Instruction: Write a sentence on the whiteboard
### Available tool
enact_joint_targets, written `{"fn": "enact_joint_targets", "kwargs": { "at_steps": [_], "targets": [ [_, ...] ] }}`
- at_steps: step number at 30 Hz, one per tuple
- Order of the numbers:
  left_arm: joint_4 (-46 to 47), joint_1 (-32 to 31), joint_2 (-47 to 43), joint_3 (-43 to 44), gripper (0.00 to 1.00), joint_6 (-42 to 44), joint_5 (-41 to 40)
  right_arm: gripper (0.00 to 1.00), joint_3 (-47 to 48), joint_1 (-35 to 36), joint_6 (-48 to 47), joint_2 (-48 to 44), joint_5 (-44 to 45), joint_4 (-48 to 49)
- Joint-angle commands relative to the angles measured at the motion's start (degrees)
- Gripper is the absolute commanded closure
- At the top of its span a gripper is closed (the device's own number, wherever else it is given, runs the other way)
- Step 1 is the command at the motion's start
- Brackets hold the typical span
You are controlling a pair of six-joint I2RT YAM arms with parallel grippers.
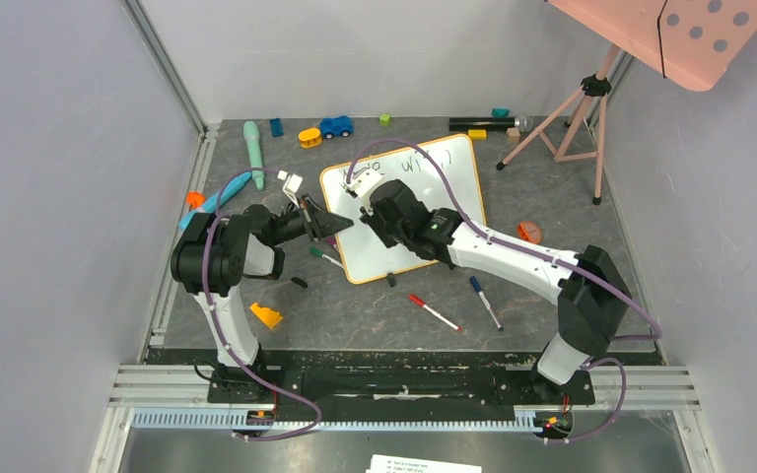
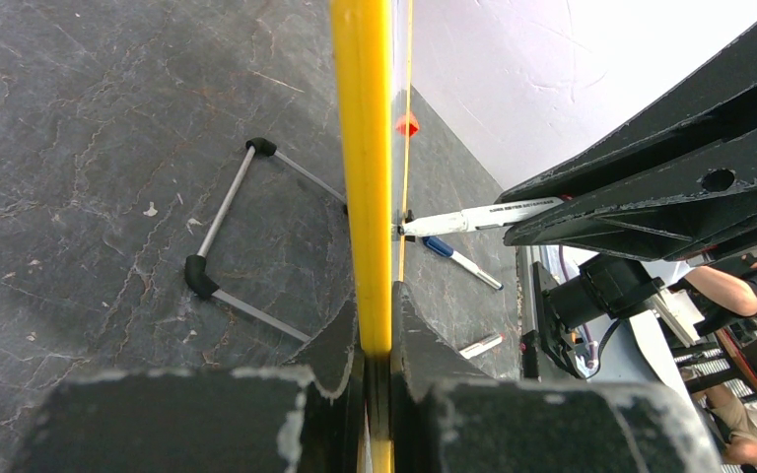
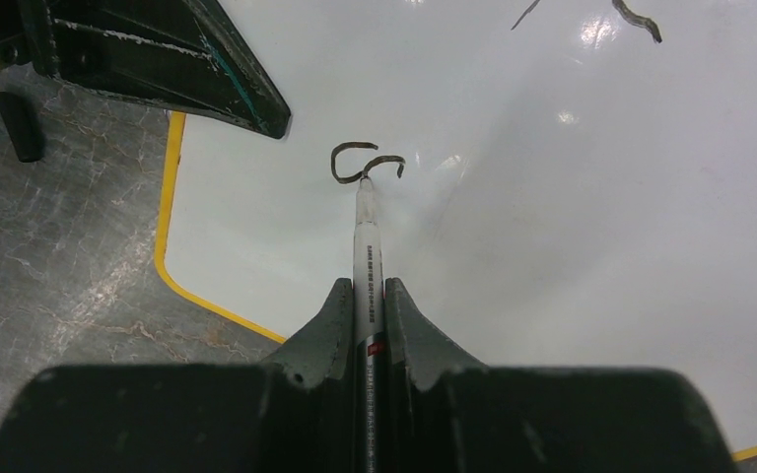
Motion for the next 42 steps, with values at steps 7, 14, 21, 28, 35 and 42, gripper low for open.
{"fn": "enact_joint_targets", "kwargs": {
  "at_steps": [7,14,21,28,35,42],
  "targets": [
    [2.91,0.19,0.49,-0.97,0.98,10.91,-3.30,1.00,0.15,-0.30,0.34,-1.60,5.91,-1.60],
    [2.91,0.23,0.58,-0.88,0.98,10.90,-3.30,1.00,1.06,-0.40,0.72,-1.02,7.43,-1.46],
    [2.91,0.23,0.66,-0.73,0.98,10.90,-3.22,1.00,3.24,-0.48,0.04,0.46,6.35,-0.67],
    [2.91,0.23,0.64,-0.69,0.98,10.94,-3.13,1.00,3.97,-0.57,-0.33,1.18,5.07,0.02],
    [2.91,0.23,0.68,-0.61,0.98,11.00,-3.13,1.00,4.27,-0.63,-0.65,1.51,4.12,1.08],
    [2.91,0.18,0.56,-0.65,0.98,11.00,-3.04,1.00,4.34,-0.59,-0.86,1.16,1.96,2.41]
  ]
}}
